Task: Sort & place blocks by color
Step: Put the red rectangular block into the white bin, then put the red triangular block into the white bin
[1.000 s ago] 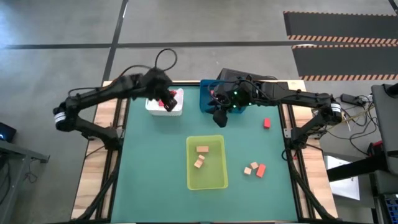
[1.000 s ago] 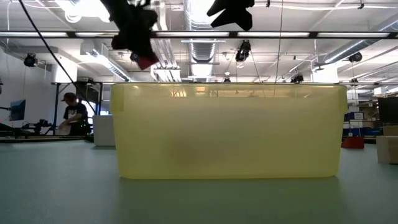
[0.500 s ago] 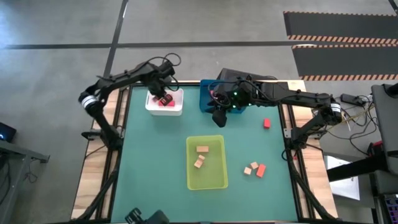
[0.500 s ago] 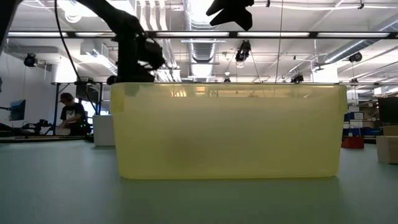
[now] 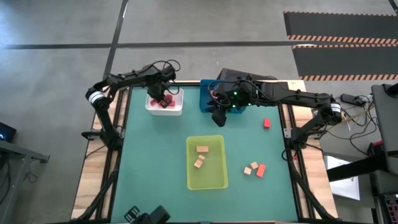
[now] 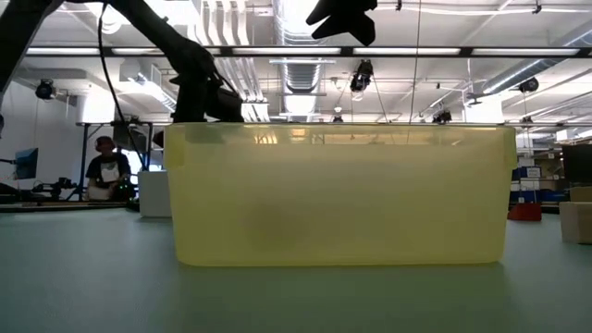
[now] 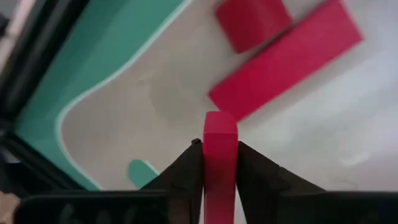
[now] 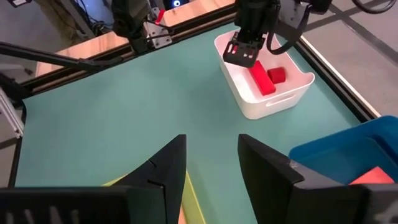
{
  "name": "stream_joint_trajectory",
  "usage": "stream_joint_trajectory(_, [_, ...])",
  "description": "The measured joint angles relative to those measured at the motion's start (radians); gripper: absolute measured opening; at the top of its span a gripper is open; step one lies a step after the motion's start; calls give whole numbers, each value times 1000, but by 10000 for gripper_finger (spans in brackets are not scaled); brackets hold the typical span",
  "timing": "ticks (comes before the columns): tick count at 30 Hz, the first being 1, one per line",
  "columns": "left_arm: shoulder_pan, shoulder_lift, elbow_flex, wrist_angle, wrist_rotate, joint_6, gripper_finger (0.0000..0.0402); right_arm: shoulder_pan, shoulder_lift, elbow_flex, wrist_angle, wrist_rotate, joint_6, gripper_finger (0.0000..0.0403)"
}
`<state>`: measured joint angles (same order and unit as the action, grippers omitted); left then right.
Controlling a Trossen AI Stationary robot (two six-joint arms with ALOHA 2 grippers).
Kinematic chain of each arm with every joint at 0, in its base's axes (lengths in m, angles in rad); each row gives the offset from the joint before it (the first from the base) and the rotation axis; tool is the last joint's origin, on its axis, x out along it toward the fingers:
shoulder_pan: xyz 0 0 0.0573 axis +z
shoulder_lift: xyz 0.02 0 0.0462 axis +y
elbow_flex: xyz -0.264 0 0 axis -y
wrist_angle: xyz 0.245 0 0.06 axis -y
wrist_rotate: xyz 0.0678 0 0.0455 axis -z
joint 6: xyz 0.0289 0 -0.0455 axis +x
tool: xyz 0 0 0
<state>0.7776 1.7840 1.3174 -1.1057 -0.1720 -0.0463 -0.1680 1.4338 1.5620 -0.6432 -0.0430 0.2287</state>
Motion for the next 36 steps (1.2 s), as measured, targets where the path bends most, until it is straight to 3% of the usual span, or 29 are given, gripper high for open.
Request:
stream_joint_trajectory(6, [0, 2, 0, 4, -26, 0, 104, 0, 1, 0, 5, 3, 13, 137])
stream_joint_trajectory(18, [-10, -29, 5, -4, -19, -6, 110, 0, 1, 0, -35, 2, 209, 128])
stream_joint_trajectory(28, [-95, -254, 2, 30, 10, -131, 111, -3, 1, -26, -276, 55, 384, 113])
stream_joint_trajectory(36, [-212, -436, 1, 212, 12, -158, 111, -13, 1, -121, -404, 141, 511, 103])
